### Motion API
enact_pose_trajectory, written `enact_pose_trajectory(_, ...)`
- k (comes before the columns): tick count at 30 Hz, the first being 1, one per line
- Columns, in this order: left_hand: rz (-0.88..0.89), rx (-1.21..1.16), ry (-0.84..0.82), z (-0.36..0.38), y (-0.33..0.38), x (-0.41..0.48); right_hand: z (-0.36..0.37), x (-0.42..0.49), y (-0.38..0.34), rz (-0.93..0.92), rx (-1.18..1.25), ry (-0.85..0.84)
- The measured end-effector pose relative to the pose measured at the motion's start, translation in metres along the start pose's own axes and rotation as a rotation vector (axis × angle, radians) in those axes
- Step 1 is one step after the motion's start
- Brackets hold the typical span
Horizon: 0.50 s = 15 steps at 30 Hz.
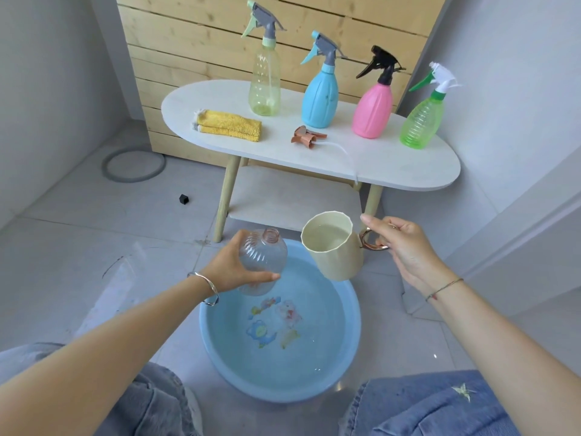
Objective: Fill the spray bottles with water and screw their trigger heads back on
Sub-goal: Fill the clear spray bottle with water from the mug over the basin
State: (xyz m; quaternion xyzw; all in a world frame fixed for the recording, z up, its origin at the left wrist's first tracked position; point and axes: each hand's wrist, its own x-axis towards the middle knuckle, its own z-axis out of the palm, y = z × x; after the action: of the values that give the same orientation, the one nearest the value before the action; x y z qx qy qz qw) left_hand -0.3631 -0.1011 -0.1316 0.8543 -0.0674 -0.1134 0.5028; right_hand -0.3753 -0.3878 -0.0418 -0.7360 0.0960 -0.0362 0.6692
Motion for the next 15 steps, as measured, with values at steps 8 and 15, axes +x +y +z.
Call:
enact_pose_trajectory(8, 0.014, 0.074, -0.047, 0.009, -0.006, 0.002, 0.011, 0.001, -0.006, -0.048, -0.087, 0.001)
enact_pose_trajectory(15, 0.065, 0.098, -0.044, 0.016, -0.004, 0.004, 0.018, -0.001, -0.011, -0.068, -0.191, -0.004)
